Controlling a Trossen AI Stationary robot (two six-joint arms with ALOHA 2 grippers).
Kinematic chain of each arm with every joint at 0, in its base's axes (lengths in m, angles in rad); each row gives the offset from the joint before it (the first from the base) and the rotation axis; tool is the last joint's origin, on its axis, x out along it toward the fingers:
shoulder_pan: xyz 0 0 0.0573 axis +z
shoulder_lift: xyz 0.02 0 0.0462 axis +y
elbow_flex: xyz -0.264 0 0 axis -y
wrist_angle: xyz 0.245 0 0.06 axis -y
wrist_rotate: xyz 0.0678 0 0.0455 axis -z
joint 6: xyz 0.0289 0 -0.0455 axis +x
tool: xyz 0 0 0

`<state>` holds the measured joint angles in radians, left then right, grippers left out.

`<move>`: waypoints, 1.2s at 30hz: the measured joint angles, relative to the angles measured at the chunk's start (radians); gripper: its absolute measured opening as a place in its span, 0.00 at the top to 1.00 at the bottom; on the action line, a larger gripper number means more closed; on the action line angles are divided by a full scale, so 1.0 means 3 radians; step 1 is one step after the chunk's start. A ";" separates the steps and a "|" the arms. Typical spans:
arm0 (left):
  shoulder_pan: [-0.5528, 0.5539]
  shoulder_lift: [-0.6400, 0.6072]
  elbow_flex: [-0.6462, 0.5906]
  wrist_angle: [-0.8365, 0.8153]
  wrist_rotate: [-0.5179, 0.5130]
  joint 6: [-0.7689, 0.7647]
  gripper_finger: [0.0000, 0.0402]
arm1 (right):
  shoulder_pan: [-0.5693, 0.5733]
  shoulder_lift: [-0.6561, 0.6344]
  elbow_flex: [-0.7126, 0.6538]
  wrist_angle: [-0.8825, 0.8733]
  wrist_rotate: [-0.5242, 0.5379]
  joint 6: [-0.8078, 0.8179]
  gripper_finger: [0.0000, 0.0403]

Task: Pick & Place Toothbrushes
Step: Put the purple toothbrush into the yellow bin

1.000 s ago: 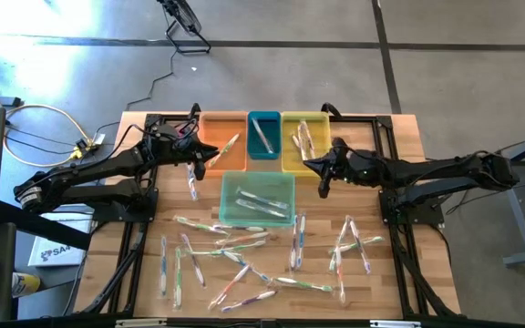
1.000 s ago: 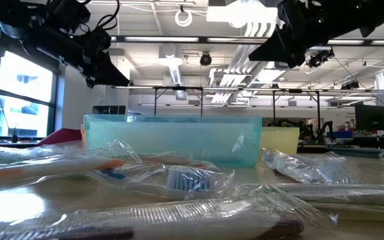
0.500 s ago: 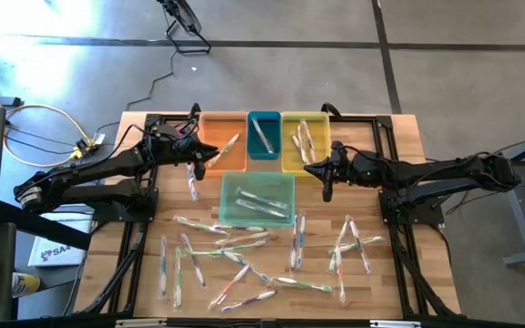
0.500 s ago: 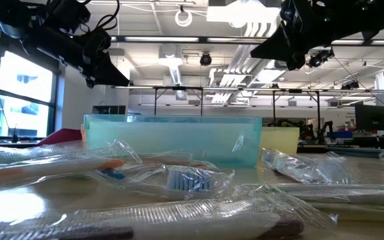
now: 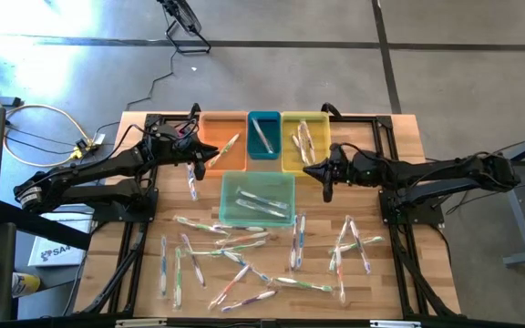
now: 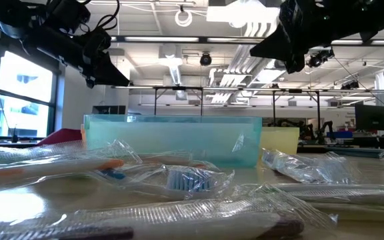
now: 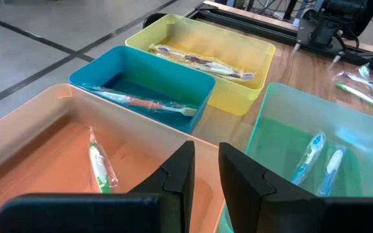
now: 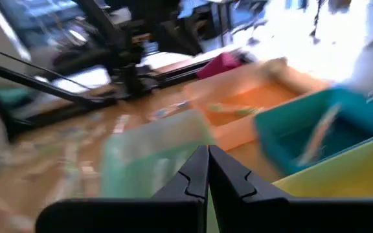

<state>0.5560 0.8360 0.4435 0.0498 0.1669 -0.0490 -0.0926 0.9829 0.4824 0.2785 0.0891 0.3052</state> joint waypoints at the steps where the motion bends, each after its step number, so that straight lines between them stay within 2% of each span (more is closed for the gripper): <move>1: -0.0001 -0.0001 0.0000 0.0000 0.0000 -0.0003 0.83 | -0.0004 0.0000 0.0000 -0.0018 -0.0089 0.0155 0.99; 5: -0.0001 0.0000 0.0000 0.0000 0.0001 -0.0024 0.83 | 0.0064 -0.0001 0.0000 -0.0160 -0.0151 0.0650 0.99; 9: 0.0000 0.0000 0.0000 0.0000 0.0000 -0.0024 0.83 | 0.0215 -0.0001 0.0103 -0.0385 -0.0018 0.0672 0.99; 15: -0.0001 0.0000 0.0000 0.0000 0.0000 -0.0024 0.83 | 0.0392 -0.0001 0.0644 -0.1382 0.0334 0.0672 0.99; 21: 0.0000 -0.0001 0.0000 0.0000 0.0000 0.0001 0.83 | 0.0495 -0.0001 0.0852 -0.2215 0.0417 0.1159 0.99; 29: 0.0000 -0.0001 0.0000 0.0001 0.0000 0.0005 0.83 | 0.0687 0.0047 0.0852 -0.3435 0.0273 0.2177 0.99; 36: 0.0000 0.0000 0.0000 0.0003 -0.0005 0.0011 0.83 | 0.0941 0.0177 0.0852 -0.3896 -0.0254 0.2984 0.99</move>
<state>0.5560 0.8360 0.4435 0.0505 0.1654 -0.0456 0.1896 1.0359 0.7380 -0.8904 0.0130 1.2003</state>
